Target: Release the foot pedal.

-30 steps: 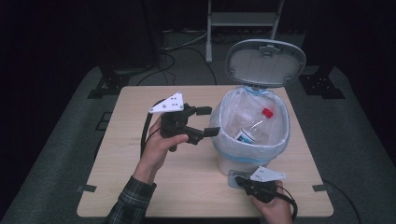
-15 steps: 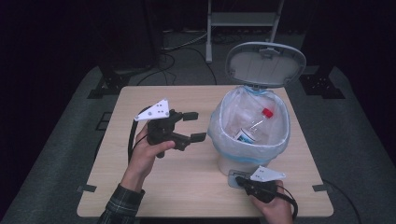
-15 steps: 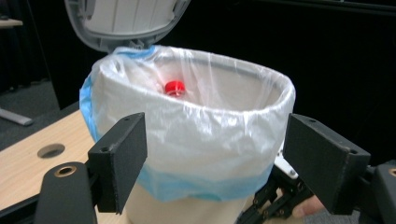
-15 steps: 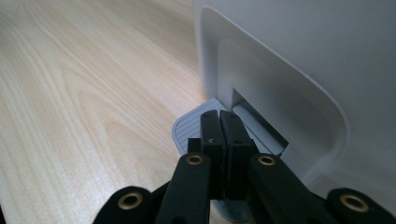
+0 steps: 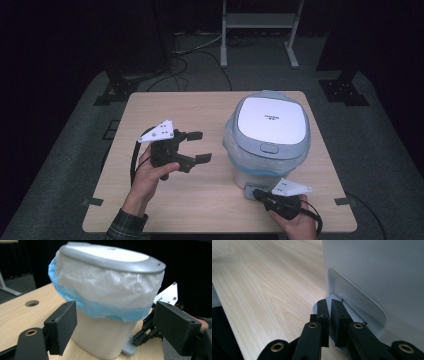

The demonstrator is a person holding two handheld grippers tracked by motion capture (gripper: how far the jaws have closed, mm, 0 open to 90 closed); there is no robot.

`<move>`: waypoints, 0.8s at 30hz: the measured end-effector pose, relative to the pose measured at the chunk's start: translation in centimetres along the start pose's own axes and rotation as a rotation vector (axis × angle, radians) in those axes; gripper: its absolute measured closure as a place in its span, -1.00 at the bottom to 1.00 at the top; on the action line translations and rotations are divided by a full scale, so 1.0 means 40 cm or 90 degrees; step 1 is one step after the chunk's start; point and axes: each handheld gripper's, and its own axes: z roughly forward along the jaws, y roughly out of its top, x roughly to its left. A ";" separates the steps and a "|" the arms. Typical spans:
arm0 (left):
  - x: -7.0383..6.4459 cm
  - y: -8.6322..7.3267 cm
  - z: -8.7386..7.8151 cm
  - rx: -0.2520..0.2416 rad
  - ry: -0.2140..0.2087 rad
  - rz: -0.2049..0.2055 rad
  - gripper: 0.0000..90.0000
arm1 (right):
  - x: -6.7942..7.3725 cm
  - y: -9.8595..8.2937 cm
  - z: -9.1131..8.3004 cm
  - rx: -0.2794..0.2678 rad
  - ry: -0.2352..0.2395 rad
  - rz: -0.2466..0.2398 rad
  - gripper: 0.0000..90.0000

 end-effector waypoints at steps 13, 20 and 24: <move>-0.018 -0.075 -0.028 0.049 0.048 0.004 -0.78 | 0.002 0.008 -0.023 -0.008 0.016 0.017 0.42; -0.031 -0.108 -0.045 0.061 0.064 -0.001 -0.85 | 0.000 0.003 -0.035 -0.004 0.011 0.023 0.29; -0.041 -0.125 -0.052 0.069 0.069 -0.004 -0.90 | -0.002 -0.002 -0.046 -0.002 0.006 0.028 0.26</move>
